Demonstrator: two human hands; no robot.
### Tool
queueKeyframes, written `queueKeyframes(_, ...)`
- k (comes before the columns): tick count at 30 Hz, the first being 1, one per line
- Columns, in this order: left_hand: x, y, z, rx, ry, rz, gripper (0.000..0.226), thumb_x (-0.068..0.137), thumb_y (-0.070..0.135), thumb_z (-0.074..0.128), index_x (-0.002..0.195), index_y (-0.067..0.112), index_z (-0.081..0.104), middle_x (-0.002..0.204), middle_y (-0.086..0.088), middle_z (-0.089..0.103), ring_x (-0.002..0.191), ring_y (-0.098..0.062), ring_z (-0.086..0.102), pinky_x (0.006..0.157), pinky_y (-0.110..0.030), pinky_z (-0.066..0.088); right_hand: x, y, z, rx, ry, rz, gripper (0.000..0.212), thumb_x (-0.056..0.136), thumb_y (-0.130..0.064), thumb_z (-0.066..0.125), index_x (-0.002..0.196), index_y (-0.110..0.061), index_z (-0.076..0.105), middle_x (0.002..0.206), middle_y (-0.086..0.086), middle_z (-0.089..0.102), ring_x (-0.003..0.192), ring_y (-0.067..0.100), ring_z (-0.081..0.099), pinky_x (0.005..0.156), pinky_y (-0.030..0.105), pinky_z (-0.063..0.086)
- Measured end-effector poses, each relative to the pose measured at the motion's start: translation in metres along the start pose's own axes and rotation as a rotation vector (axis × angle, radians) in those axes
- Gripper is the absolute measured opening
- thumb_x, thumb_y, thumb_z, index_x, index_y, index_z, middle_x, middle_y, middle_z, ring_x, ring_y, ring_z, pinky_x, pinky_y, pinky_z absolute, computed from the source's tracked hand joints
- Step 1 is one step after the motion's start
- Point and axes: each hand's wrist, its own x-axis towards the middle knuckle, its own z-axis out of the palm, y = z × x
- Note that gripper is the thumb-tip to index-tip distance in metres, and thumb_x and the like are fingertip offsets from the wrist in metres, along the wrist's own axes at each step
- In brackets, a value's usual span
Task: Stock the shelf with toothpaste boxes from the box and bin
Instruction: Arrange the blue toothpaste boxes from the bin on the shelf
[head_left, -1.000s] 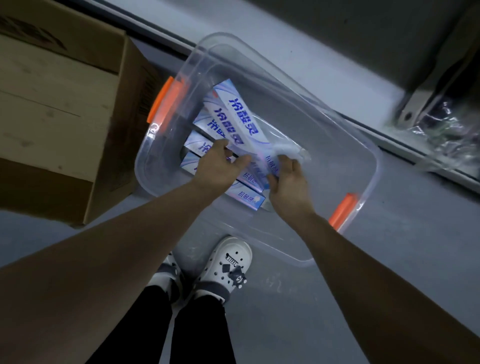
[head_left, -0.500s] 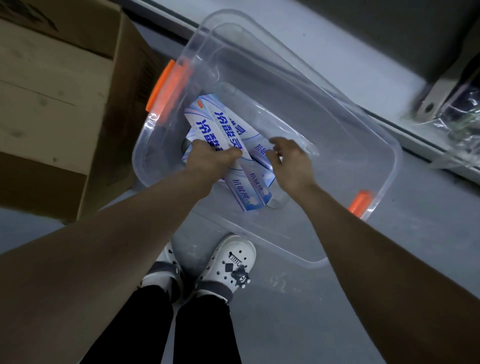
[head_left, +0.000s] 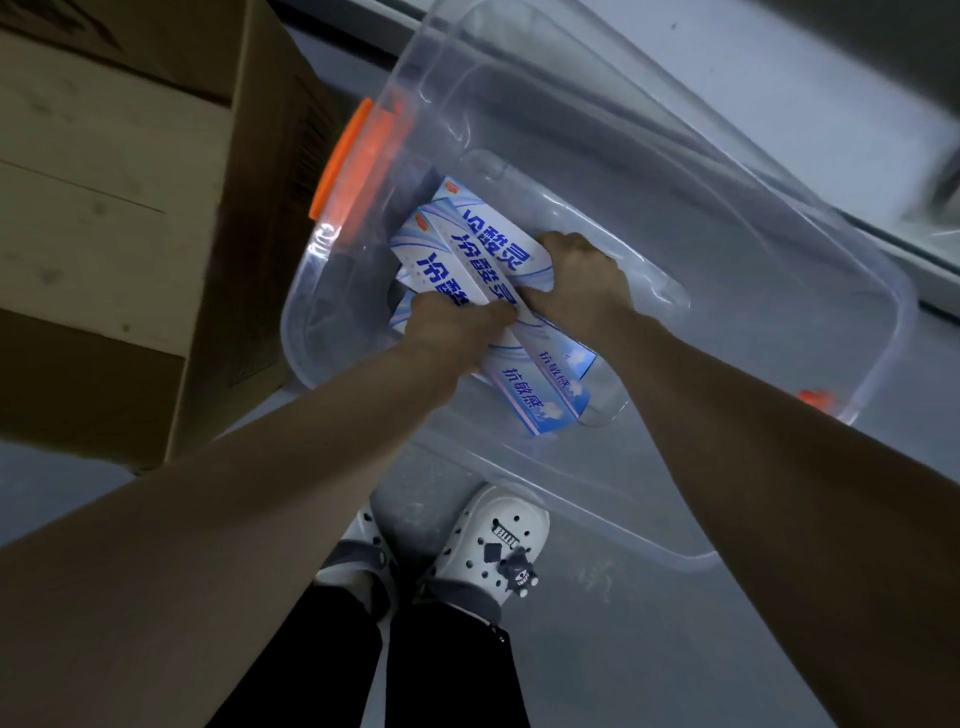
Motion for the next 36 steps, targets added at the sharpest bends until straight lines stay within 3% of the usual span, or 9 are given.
queueKeyframes(5, -0.001, 0.001, 0.000, 0.011, 0.011, -0.004, 0.054, 0.068, 0.020, 0.083, 0.115, 0.005, 0.061, 0.106, -0.014, 0.070, 0.094, -0.028, 0.069, 0.082, -0.050, 0.057, -0.003, 0.001, -0.009, -0.106, 0.041, 0.042, 0.068, 0.080, -0.048, 0.070, 0.125, -0.007, 0.040, 0.115, 0.015, 0.062, 0.101, 0.037, 0.061, 0.077, 0.038, 0.042)
queueKeyframes(9, -0.007, 0.002, 0.000, 0.003, 0.007, -0.026, 0.074, 0.052, 0.032, 0.080, 0.117, 0.005, 0.059, 0.106, -0.014, 0.070, 0.093, -0.029, 0.070, 0.081, -0.050, 0.058, -0.017, 0.008, -0.028, -0.038, 0.028, 0.158, 0.072, 0.079, -0.047, 0.073, 0.126, -0.007, 0.037, 0.114, 0.016, 0.063, 0.103, 0.038, 0.061, 0.074, 0.033, 0.034)
queueKeyframes(16, -0.052, 0.019, 0.001, -0.051, 0.044, -0.023, 0.031, 0.083, 0.016, 0.073, 0.111, 0.013, 0.059, 0.109, -0.010, 0.068, 0.096, -0.026, 0.066, 0.076, -0.040, 0.056, -0.081, 0.008, -0.062, 0.405, 0.019, 0.262, 0.057, 0.072, -0.038, 0.080, 0.108, -0.016, 0.041, 0.097, -0.004, 0.056, 0.086, 0.024, 0.054, 0.069, 0.025, 0.034)
queueKeyframes(19, -0.085, 0.031, -0.001, -0.043, 0.024, 0.029, 0.034, 0.084, 0.013, 0.071, 0.116, 0.011, 0.059, 0.099, -0.004, 0.068, 0.080, -0.015, 0.065, 0.060, -0.027, 0.052, -0.116, -0.001, -0.082, 0.521, 0.033, 0.269, 0.053, 0.078, -0.032, 0.078, 0.119, -0.014, 0.051, 0.102, -0.006, 0.059, 0.095, 0.021, 0.060, 0.076, 0.028, 0.048)
queueKeyframes(22, -0.122, 0.046, -0.006, 0.008, -0.005, 0.077, 0.034, 0.083, 0.011, 0.070, 0.115, 0.012, 0.059, 0.091, 0.001, 0.067, 0.073, -0.008, 0.062, 0.052, -0.021, 0.049, -0.150, -0.014, -0.107, 0.652, 0.045, 0.292, 0.047, 0.085, -0.036, 0.074, 0.121, -0.012, 0.056, 0.102, -0.006, 0.062, 0.093, 0.018, 0.062, 0.065, 0.016, 0.042)
queueKeyframes(26, -0.174, 0.065, -0.016, 0.072, -0.053, 0.134, 0.023, 0.083, 0.010, 0.070, 0.102, 0.016, 0.059, 0.089, 0.004, 0.068, 0.076, -0.009, 0.065, 0.063, -0.024, 0.053, -0.191, -0.035, -0.145, 0.690, 0.063, 0.298, 0.043, 0.090, -0.043, 0.066, 0.118, -0.012, 0.056, 0.094, -0.005, 0.063, 0.091, 0.020, 0.064, 0.077, 0.031, 0.048)
queueKeyframes(29, -0.221, 0.084, -0.023, 0.119, -0.098, 0.182, 0.014, 0.083, 0.011, 0.070, 0.091, 0.018, 0.061, 0.081, 0.007, 0.069, 0.071, -0.007, 0.067, 0.065, -0.026, 0.054, -0.223, -0.053, -0.182, 0.715, 0.092, 0.293, 0.038, 0.091, -0.045, 0.063, 0.113, -0.015, 0.053, 0.092, -0.009, 0.060, 0.081, 0.009, 0.060, 0.066, 0.022, 0.041)
queueKeyframes(33, -0.286, 0.110, -0.034, 0.205, -0.129, 0.209, 0.061, 0.057, 0.033, 0.078, 0.112, 0.017, 0.059, 0.099, -0.001, 0.072, 0.090, -0.019, 0.070, 0.079, -0.042, 0.058, -0.263, -0.075, -0.232, 0.700, 0.125, 0.292, 0.042, 0.091, -0.048, 0.063, 0.111, -0.014, 0.048, 0.100, -0.001, 0.063, 0.089, 0.020, 0.061, 0.072, 0.029, 0.045)
queueKeyframes(36, -0.339, 0.134, -0.041, 0.251, -0.159, 0.282, 0.036, 0.072, 0.019, 0.077, 0.104, 0.020, 0.062, 0.097, -0.001, 0.073, 0.088, -0.016, 0.071, 0.074, -0.036, 0.059, -0.297, -0.091, -0.274, 0.721, 0.159, 0.287, 0.043, 0.089, -0.047, 0.065, 0.106, -0.013, 0.046, 0.094, -0.002, 0.064, 0.091, 0.024, 0.064, 0.081, 0.042, 0.053)
